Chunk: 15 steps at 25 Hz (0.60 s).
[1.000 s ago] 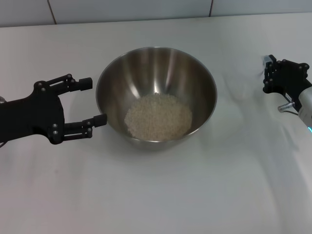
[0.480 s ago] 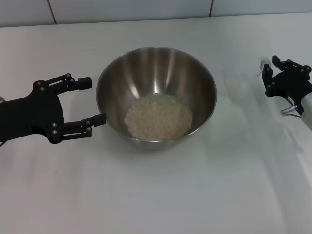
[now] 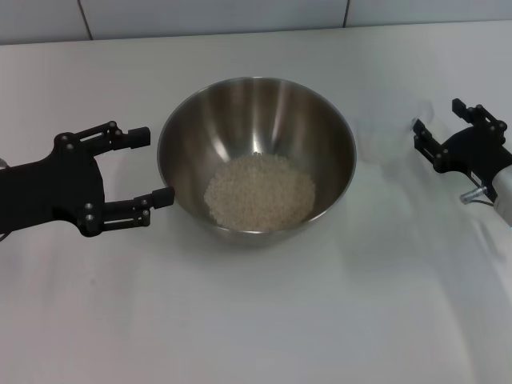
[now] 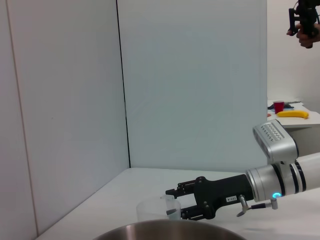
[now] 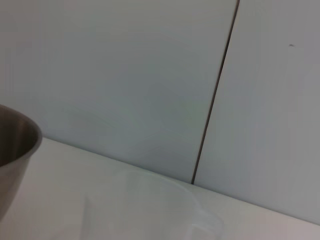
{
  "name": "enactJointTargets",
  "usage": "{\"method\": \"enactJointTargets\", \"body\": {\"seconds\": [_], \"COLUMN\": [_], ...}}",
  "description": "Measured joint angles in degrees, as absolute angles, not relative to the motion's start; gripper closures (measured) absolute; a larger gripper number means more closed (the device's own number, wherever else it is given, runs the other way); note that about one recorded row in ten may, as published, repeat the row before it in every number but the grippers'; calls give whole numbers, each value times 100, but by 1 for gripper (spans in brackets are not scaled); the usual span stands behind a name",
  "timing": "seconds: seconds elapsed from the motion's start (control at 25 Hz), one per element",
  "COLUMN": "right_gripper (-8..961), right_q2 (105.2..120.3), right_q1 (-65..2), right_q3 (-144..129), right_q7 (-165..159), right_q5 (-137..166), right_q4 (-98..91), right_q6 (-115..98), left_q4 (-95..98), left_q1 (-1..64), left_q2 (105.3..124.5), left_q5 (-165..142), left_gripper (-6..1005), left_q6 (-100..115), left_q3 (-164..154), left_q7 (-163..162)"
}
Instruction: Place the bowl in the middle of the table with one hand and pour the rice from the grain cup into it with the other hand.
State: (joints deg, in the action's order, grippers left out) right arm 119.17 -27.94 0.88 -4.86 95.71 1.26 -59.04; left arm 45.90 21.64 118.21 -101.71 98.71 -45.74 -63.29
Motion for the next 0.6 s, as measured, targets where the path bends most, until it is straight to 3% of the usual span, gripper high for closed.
{"method": "enactJointTargets", "body": {"seconds": [0.2, 0.6], "right_gripper": [237, 176], "right_q2": [11922, 11886], "right_q1": [-2572, -1835], "right_q3": [87, -86], "right_q7": [-489, -2370], "right_q5": [9575, 9733], "right_q4": [154, -310], "right_q6": [-6289, -7992], "left_q4": [4590, 4544], "left_q1": [2153, 2122], "left_q2": [11821, 11820], "left_q5": [-10164, -10154], "left_gripper": [170, 170], "left_q6": [9873, 9895], "left_q3": [-4574, -4552], "left_q7": [-6337, -6363]}}
